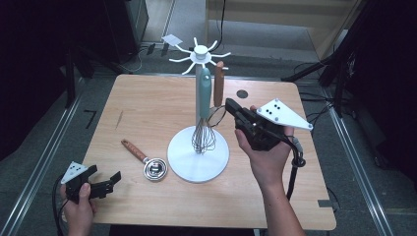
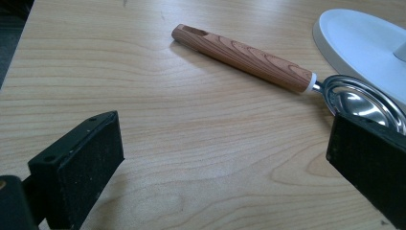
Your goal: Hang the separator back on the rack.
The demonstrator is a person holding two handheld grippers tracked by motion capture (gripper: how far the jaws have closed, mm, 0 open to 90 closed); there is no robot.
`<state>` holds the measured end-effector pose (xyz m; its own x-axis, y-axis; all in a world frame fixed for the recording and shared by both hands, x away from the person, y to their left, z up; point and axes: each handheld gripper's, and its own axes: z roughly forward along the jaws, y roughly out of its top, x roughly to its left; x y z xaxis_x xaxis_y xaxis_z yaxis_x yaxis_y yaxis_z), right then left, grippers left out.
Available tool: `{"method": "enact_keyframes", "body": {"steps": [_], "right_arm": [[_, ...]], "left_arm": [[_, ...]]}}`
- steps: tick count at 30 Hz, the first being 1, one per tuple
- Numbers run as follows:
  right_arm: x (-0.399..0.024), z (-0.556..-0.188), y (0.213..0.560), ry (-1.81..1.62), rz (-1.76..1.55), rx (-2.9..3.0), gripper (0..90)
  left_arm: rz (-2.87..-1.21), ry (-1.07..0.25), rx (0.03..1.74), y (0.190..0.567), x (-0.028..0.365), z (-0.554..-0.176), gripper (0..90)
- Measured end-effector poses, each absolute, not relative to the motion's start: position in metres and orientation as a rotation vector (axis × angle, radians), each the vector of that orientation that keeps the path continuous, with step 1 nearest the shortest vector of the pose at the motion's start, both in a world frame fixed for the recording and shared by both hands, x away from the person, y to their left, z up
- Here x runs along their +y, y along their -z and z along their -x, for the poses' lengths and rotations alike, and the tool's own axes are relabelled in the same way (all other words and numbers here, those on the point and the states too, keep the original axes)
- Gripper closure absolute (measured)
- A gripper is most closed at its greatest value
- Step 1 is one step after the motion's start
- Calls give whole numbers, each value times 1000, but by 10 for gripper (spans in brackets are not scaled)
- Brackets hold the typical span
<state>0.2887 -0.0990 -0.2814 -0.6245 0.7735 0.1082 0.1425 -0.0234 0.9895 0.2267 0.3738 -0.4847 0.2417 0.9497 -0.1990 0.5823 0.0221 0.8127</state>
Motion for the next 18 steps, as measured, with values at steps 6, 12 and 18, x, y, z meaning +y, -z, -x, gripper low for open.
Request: {"method": "enact_keyframes", "body": {"steps": [6, 12, 18], "right_arm": [[-94, -301, 275, -1683, -954, 1733, 900], [-87, -314, 273, -1671, -896, 1764, 900], [-86, -306, 275, -1698, -868, 1786, 900]], "left_arm": [[-1665, -544, 1441, 485, 374, -227, 0], [-1664, -537, 1442, 485, 374, -227, 0], [-1668, -539, 1440, 485, 374, -227, 0]]}}
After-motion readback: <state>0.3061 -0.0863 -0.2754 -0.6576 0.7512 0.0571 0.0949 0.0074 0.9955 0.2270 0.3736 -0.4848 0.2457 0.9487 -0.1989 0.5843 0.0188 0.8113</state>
